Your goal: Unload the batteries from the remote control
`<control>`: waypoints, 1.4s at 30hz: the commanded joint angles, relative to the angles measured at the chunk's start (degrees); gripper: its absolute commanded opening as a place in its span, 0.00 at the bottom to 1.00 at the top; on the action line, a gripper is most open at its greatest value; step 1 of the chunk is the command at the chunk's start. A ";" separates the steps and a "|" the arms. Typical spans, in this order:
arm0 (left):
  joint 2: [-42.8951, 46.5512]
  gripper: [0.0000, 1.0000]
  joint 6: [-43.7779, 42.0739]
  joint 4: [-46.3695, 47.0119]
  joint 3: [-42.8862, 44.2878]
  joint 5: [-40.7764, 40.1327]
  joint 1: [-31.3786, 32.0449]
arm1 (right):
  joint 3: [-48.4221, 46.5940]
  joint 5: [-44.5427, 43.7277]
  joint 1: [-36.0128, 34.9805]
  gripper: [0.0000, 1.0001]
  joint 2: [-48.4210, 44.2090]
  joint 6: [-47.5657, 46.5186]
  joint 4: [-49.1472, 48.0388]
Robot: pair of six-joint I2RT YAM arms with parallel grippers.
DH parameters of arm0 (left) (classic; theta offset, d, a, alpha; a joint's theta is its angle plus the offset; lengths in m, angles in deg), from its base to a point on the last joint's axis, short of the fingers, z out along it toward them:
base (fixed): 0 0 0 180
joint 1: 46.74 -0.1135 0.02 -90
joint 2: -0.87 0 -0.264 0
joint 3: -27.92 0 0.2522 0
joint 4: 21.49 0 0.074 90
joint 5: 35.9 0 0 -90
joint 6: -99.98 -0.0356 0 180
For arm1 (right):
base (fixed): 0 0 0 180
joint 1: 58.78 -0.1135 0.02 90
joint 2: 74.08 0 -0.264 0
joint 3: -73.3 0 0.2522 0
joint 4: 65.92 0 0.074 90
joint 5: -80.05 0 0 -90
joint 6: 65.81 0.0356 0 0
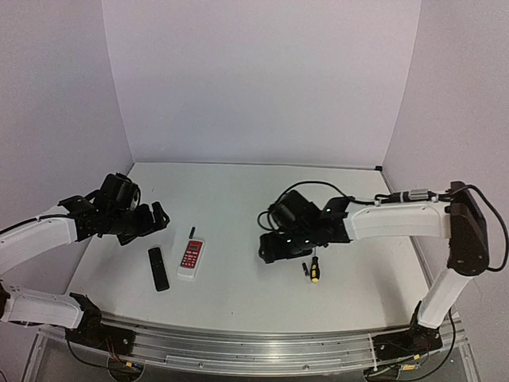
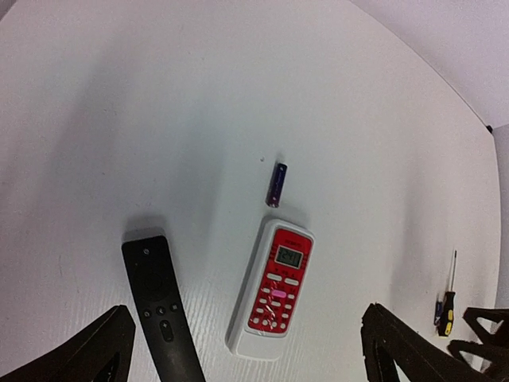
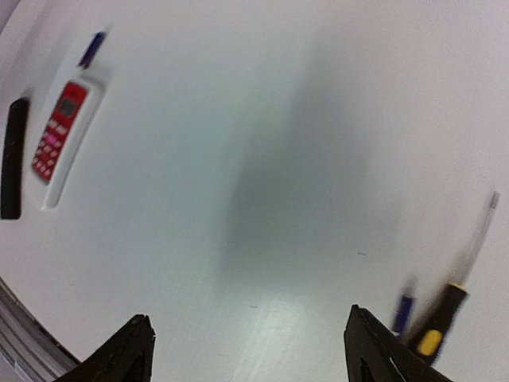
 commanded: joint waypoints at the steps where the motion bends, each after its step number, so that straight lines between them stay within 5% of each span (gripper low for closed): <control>1: -1.40 1.00 -0.87 4.80 -1.70 -8.92 -5.45 | 12.78 -7.15 12.13 0.82 -14.70 -2.29 0.88; 4: -0.35 1.00 -2.93 10.54 -4.54 -3.82 -18.03 | 21.98 -10.50 22.18 0.88 -24.20 -7.61 0.33; 7: 4.75 1.00 -3.50 17.51 -9.82 -10.61 -25.76 | 30.35 -6.26 35.20 0.88 -31.63 -12.75 -3.41; 11: 13.88 1.00 -11.88 35.52 -20.55 -17.83 -26.63 | 42.18 -5.69 46.69 0.90 -34.59 -22.74 -19.42; 16: 17.44 1.00 -21.69 56.64 -32.42 -19.67 -26.60 | 48.59 -0.05 53.66 0.92 -25.40 -29.42 -40.46; 24: -6.84 1.00 -33.21 92.00 -40.50 -7.17 -26.61 | 48.71 9.06 56.64 0.93 -7.19 -32.46 -61.40; 29: -30.91 1.00 -38.14 115.37 -37.65 3.42 -26.68 | 46.97 3.59 57.78 0.96 -6.86 -28.92 -58.68; 30: -34.57 1.00 -41.21 117.15 -35.75 8.70 -26.64 | 46.93 3.46 57.80 0.96 -6.92 -28.92 -58.61; 31: -31.60 1.00 -42.24 107.07 -33.04 13.33 -26.62 | 46.98 3.37 57.81 0.96 -7.04 -28.91 -58.54; 35: -32.63 1.00 -42.68 92.58 -25.05 15.84 -26.73 | 47.10 3.32 57.81 0.96 -7.12 -28.95 -58.56; 42: -33.33 1.00 -41.73 93.66 -25.03 12.80 -26.68 | 46.48 4.62 58.15 0.97 -6.66 -28.72 -58.35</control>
